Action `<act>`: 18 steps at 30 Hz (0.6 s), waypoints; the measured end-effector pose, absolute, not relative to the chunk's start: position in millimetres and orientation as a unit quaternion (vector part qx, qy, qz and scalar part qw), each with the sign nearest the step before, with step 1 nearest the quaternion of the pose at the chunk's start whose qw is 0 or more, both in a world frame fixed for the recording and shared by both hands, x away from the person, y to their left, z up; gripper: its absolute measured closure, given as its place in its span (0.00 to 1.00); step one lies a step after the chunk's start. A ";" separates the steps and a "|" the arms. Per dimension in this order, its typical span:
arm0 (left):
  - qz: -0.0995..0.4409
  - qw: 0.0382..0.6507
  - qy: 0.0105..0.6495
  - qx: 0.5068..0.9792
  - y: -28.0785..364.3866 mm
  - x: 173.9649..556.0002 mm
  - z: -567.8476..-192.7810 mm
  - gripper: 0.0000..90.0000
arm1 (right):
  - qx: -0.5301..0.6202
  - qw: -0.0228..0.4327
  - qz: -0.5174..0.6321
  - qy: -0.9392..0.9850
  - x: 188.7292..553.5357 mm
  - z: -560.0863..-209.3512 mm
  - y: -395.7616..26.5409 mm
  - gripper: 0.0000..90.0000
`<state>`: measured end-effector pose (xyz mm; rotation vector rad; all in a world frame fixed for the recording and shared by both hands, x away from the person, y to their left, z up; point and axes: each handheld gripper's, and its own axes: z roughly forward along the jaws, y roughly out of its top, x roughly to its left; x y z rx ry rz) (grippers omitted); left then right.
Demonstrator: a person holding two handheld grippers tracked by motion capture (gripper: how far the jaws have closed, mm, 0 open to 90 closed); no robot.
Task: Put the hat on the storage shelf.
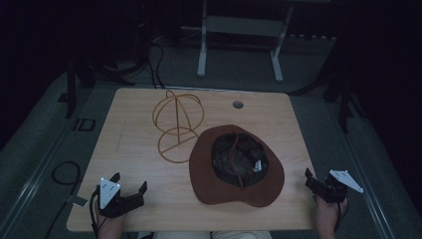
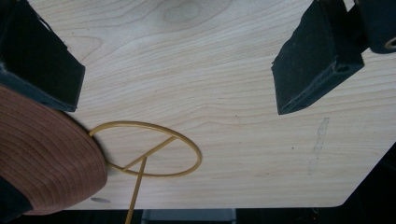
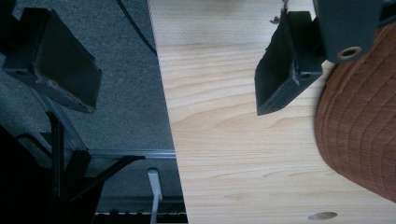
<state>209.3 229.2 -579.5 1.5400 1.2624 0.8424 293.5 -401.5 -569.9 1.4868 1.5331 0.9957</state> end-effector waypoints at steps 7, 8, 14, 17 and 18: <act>0.350 0.472 0.517 0.623 231.1 208.4 -578.6 0.03 | 0.586 0.381 0.385 0.603 293.7 -569.7 -401.5 0.16; 0.350 0.469 0.518 0.624 231.4 208.5 -578.6 0.03 | 0.589 0.376 0.381 0.606 294.3 -569.1 -401.7 0.16; 0.353 0.470 0.518 0.622 232.9 208.0 -577.8 0.03 | 0.604 0.347 0.364 0.619 297.9 -562.2 -400.2 0.16; 0.354 0.471 0.517 0.620 232.9 207.9 -577.9 0.03 | 0.604 0.328 0.360 0.631 300.4 -557.5 -396.3 0.16; 0.354 0.473 0.517 0.619 232.9 208.0 -577.9 0.03 | 0.602 0.321 0.356 0.638 301.5 -555.7 -394.4 0.16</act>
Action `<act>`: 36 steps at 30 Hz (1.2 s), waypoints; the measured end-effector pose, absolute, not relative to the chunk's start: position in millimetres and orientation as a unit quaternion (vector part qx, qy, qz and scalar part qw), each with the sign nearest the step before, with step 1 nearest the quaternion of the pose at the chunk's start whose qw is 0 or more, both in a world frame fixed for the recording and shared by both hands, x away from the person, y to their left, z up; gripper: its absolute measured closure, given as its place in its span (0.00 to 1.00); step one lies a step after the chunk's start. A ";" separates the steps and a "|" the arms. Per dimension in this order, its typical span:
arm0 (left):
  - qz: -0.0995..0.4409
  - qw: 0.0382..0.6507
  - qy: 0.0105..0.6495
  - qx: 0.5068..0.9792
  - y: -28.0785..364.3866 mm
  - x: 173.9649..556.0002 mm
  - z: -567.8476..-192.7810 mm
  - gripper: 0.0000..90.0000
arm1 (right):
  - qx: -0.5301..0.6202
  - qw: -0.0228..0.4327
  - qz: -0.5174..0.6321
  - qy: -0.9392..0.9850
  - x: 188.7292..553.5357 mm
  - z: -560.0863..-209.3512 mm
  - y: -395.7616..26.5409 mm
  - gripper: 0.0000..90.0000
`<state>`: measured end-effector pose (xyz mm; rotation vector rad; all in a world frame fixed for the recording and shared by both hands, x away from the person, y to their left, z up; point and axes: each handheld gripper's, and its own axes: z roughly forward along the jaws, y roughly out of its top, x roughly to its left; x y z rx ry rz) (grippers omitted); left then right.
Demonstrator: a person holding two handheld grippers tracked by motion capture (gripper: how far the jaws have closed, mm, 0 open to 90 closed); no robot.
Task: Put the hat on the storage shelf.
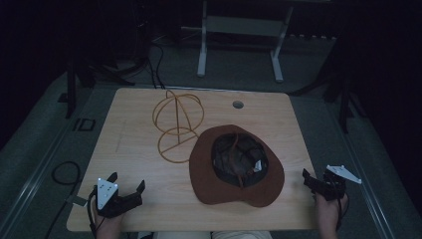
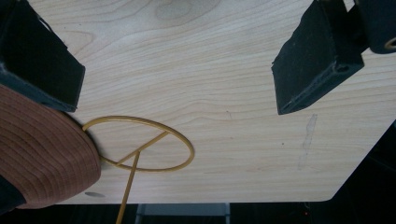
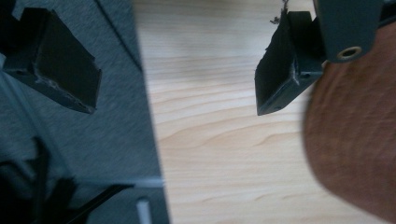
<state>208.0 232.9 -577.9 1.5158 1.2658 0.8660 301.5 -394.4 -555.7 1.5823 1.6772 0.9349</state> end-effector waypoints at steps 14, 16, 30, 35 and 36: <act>0.353 0.491 0.497 0.622 230.3 207.9 -577.9 0.03 | 0.540 0.284 0.387 0.691 311.6 -520.1 -347.1 0.15; 0.354 0.489 0.492 0.627 228.6 207.9 -578.0 0.03 | 0.530 0.280 0.396 0.695 313.6 -513.6 -340.3 0.15; 0.328 0.498 0.483 0.641 222.5 208.3 -577.4 0.03 | 0.485 0.245 0.417 0.729 339.0 -481.7 -292.1 0.16; 0.321 0.507 0.475 0.644 221.2 206.9 -576.3 0.03 | 0.478 0.209 0.435 0.734 356.4 -480.5 -277.2 0.15; 0.320 0.507 0.473 0.646 220.9 206.8 -576.0 0.03 | 0.476 0.202 0.437 0.736 359.7 -480.6 -274.4 0.15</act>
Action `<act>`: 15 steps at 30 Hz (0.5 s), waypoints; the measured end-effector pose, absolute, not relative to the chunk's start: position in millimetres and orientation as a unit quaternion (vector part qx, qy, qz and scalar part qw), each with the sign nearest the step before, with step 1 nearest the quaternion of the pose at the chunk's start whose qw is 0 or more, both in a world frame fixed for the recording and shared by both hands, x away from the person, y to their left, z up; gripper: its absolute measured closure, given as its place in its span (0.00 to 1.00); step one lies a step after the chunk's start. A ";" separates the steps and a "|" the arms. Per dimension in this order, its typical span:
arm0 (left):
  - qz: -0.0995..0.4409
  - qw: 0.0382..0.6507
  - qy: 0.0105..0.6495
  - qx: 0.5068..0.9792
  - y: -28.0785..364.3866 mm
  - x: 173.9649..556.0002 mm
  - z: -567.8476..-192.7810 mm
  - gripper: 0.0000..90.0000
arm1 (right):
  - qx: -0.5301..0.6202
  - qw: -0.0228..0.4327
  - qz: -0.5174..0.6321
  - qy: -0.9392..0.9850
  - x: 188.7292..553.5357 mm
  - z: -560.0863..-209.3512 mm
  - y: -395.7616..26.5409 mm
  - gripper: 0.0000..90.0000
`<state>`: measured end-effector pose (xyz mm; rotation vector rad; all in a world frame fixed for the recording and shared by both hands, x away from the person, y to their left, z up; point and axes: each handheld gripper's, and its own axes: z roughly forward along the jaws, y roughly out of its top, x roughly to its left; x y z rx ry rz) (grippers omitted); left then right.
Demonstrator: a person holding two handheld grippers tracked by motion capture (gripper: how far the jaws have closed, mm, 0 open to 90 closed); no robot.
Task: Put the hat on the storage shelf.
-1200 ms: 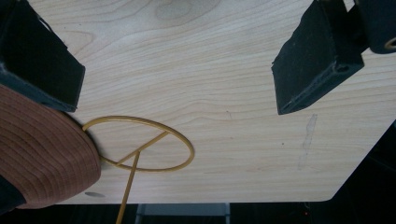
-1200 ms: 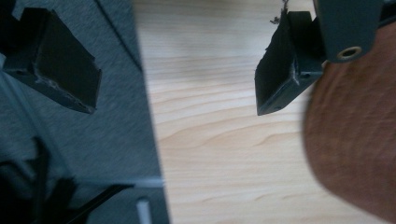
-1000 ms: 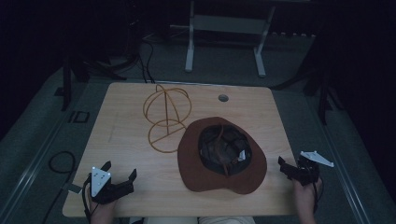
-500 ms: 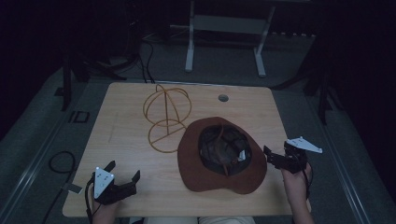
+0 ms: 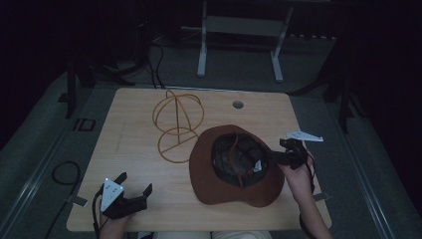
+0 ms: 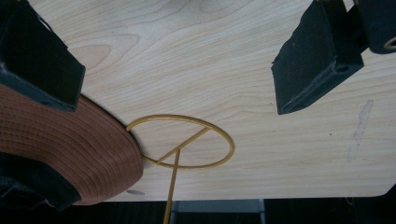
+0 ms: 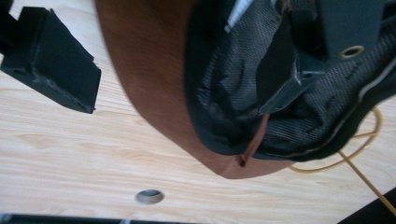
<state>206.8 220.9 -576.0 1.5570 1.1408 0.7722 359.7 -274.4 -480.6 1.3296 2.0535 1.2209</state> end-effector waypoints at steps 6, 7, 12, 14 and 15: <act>0.317 0.502 0.475 0.650 220.5 207.4 -576.0 0.03 | 0.456 0.191 0.415 0.764 380.3 -486.5 -254.8 0.16; 0.316 0.504 0.475 0.649 220.6 207.2 -575.8 0.03 | 0.455 0.189 0.414 0.765 383.2 -487.7 -253.3 0.16; 0.324 0.498 0.470 0.652 219.9 208.9 -576.7 0.03 | 0.449 0.186 0.396 0.779 396.2 -492.5 -247.3 0.29; 0.327 0.496 0.469 0.653 219.7 209.5 -576.9 0.03 | 0.447 0.188 0.384 0.786 400.7 -495.6 -243.8 0.29; 0.327 0.496 0.468 0.654 219.4 210.0 -577.3 0.03 | 0.447 0.188 0.377 0.789 402.9 -497.5 -242.3 0.34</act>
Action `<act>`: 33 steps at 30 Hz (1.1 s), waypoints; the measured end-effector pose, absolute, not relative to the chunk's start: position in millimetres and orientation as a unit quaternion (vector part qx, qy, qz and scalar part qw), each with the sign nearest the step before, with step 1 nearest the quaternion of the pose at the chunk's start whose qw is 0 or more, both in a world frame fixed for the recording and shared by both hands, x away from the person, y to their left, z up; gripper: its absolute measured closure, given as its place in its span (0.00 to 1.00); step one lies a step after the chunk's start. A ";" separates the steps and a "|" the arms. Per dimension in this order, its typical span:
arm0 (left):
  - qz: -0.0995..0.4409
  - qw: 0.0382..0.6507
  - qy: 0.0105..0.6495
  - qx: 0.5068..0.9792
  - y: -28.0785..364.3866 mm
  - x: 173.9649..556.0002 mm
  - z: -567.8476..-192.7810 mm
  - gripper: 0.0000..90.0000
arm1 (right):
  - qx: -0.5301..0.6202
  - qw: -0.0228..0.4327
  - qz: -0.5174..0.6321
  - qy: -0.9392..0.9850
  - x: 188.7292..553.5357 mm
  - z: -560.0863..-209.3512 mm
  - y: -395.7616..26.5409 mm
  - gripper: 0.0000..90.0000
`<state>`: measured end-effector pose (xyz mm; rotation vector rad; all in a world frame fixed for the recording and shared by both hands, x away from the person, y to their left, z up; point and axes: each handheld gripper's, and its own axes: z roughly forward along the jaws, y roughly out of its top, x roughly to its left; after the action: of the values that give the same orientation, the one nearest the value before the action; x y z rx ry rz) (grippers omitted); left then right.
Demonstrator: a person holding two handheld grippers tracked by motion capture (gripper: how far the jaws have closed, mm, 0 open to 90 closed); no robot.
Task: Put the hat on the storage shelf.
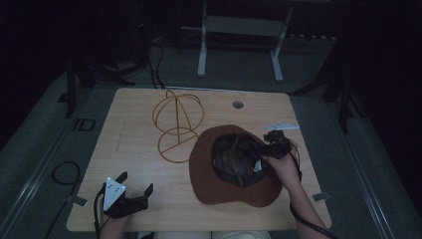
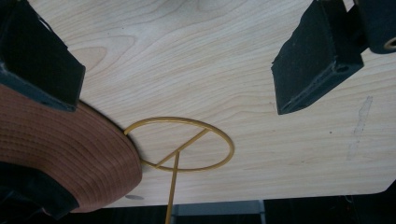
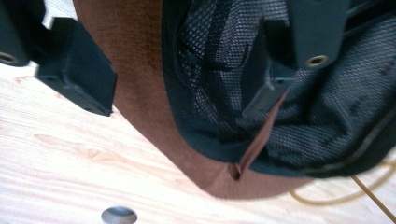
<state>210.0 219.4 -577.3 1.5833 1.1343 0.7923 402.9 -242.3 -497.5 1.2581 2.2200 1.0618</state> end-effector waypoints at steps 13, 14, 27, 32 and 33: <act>0.325 0.498 0.473 0.650 222.2 206.8 -577.3 0.03 | 0.436 0.205 0.317 0.817 416.1 -519.8 -227.1 0.49; 0.322 0.497 0.474 0.652 221.8 206.8 -577.1 0.03 | 0.436 0.211 0.313 0.817 416.3 -521.8 -226.4 0.50; 0.301 0.485 0.473 0.671 215.4 206.2 -575.6 0.06 | 0.411 0.283 0.248 0.830 417.0 -539.6 -213.2 0.86; 0.305 0.483 0.479 0.666 215.9 205.3 -574.0 0.06 | 0.416 0.305 0.246 0.821 414.9 -536.3 -213.2 0.93; 0.299 0.483 0.484 0.665 215.9 205.8 -573.9 0.06 | 0.425 0.300 0.257 0.814 414.6 -533.8 -216.1 0.93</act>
<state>205.8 215.9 -573.9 1.6215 1.1801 0.7297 414.6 -216.1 -533.8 1.1281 2.1608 0.6823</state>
